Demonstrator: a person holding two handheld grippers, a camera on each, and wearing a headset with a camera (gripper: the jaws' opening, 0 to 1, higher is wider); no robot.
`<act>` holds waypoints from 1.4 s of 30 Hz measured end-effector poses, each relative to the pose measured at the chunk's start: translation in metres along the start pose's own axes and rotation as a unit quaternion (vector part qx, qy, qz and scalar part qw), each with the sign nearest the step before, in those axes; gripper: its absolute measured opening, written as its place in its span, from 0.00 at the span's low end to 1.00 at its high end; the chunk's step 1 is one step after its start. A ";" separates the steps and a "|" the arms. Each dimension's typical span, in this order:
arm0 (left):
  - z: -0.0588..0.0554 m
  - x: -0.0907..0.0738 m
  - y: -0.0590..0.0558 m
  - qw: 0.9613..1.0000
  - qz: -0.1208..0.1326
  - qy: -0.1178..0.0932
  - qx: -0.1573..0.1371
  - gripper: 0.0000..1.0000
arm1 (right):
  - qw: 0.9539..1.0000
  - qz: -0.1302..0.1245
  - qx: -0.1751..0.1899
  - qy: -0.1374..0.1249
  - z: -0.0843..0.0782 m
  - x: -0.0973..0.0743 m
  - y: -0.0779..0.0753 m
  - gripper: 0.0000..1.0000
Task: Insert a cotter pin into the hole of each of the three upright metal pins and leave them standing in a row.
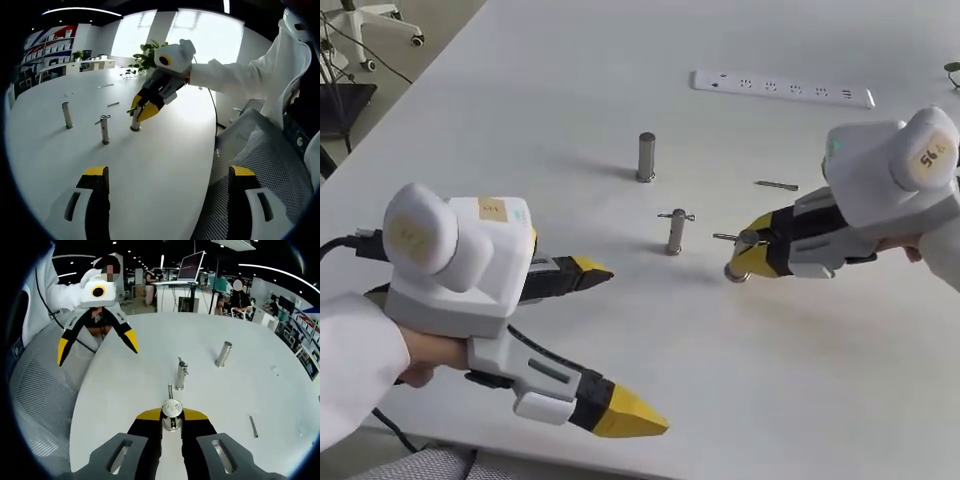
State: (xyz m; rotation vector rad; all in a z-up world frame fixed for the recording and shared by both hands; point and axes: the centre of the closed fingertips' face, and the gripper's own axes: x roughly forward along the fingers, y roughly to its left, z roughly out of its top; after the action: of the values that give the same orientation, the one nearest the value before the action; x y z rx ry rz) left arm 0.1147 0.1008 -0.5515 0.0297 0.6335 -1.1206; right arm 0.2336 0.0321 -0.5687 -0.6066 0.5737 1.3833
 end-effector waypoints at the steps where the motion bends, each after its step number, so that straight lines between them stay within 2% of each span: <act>1: -0.001 0.000 0.000 1.000 0.000 0.000 -0.003 0.99 | 1.000 -0.001 0.000 -0.003 0.000 -0.001 -0.002 0.08; 5: -0.003 -0.001 -0.002 1.000 0.002 -0.001 -0.010 0.99 | 1.000 -0.010 0.011 -0.022 0.001 -0.004 -0.013 0.08; 10: -0.005 -0.003 0.000 1.000 0.009 -0.006 -0.025 0.99 | 1.000 -0.014 0.009 -0.023 -0.002 -0.006 -0.019 0.08; 13: -0.006 -0.004 0.001 0.999 0.013 -0.007 -0.031 0.99 | 0.999 -0.017 0.023 -0.027 -0.005 -0.005 -0.023 0.08; 16: -0.006 -0.005 0.002 0.999 0.015 -0.006 -0.032 0.99 | 0.999 -0.012 0.037 -0.027 -0.006 -0.004 -0.021 0.08; 26: -0.006 -0.007 0.003 0.999 0.019 -0.003 -0.035 0.99 | 0.999 -0.006 0.037 -0.024 -0.010 0.000 -0.013 0.08; 33: -0.006 -0.006 0.001 0.999 0.015 -0.002 -0.037 0.99 | 0.999 -0.005 0.043 -0.031 -0.008 0.000 -0.014 0.08; 38: -0.009 -0.005 0.001 0.999 0.015 0.005 -0.039 0.99 | 0.999 -0.011 0.032 -0.035 -0.008 0.000 -0.015 0.09; 42: -0.009 -0.004 0.001 0.999 0.017 0.008 -0.039 0.98 | 0.998 -0.011 0.043 -0.039 -0.008 0.000 -0.014 0.11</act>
State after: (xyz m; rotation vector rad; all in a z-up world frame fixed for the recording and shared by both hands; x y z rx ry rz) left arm 0.1102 0.1079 -0.5575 -0.0163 0.6884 -1.0626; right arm 0.2476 0.0255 -0.5735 -0.4865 0.5586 1.3479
